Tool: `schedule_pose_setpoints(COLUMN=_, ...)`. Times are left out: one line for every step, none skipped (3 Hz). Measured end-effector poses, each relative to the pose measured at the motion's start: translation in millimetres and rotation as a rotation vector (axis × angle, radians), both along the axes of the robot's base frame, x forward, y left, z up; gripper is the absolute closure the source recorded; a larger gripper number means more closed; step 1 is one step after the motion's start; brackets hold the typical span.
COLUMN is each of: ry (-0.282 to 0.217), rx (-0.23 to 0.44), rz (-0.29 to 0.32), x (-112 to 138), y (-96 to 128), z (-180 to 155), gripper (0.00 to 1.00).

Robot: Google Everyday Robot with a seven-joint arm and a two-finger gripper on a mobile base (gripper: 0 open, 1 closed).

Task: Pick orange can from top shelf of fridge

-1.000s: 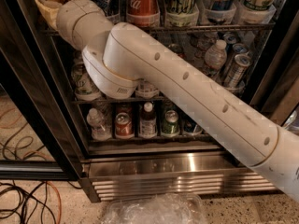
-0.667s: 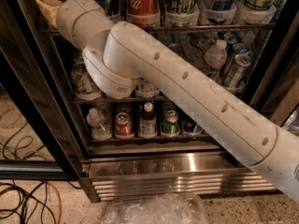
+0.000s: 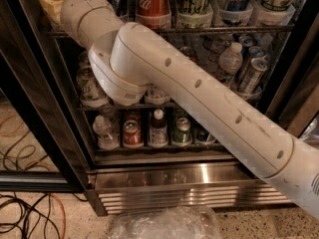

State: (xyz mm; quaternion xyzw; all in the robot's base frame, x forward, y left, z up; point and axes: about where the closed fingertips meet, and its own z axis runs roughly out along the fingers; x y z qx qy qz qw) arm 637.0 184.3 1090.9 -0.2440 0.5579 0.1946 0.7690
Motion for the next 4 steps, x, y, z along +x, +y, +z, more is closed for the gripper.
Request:
schedule_pose_setpoints(ry=-0.015, rx=0.004, rz=-0.008, x=-2.0, y=-3.7, z=4.4, gripper=1.0)
schedule_pose_setpoints(ry=-0.024, rx=-0.003, rz=-0.004, x=-4.9, y=-3.9, z=6.3, gripper=1.0)
schedule_pose_setpoints(ry=-0.038, rx=-0.012, rz=0.004, x=-11.5, y=-3.4, z=9.0, gripper=1.0)
schedule_pose_setpoints(ry=-0.04, rx=-0.019, rz=0.036, x=-35.5, y=0.9, z=8.0, gripper=1.0)
